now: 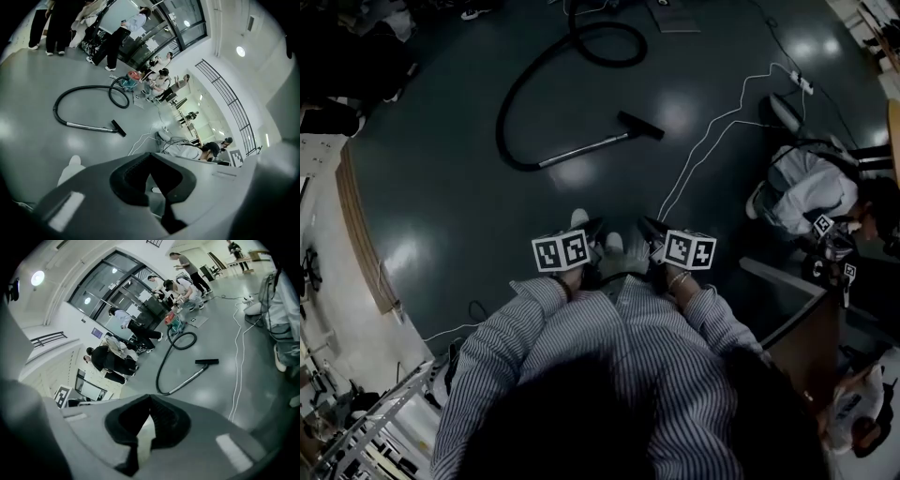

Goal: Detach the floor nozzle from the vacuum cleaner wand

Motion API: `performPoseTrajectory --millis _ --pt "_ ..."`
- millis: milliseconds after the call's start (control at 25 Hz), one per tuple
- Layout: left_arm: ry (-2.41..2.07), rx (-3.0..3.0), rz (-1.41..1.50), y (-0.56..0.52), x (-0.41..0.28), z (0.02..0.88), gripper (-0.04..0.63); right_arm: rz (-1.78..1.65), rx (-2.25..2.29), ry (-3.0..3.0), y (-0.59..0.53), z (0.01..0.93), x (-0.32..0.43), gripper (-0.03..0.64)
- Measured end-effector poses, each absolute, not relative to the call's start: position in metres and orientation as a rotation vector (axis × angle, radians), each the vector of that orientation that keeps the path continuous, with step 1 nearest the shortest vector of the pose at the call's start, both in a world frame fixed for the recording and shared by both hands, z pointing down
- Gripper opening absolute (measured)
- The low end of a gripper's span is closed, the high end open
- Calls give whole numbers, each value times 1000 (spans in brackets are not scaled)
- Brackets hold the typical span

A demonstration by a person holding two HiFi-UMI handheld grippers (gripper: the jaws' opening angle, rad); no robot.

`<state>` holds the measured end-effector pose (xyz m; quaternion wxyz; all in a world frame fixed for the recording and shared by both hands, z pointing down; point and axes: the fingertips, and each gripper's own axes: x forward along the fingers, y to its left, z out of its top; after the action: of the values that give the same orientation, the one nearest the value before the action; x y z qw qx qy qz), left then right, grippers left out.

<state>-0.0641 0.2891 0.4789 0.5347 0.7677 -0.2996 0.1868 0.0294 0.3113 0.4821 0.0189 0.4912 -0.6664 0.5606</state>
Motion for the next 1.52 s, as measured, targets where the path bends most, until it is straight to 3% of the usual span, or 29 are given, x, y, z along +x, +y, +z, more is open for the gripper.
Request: performPoseTrajectory --millis 560,880,1160,1520 --pt "-653 1781 456 156 -57 500 -2 1804 1706 -1930 197 497 60 2" --pt "-766 1727 414 10 -119 502 -2 2025 1829 -1975 44 477 42 2" --pt "-798 1551 525 -9 -147 567 -2 2123 1842 -1919 2 491 37 3" --pt "-758 1481 628 36 -169 616 -2 2373 1676 -1568 61 573 32 2"
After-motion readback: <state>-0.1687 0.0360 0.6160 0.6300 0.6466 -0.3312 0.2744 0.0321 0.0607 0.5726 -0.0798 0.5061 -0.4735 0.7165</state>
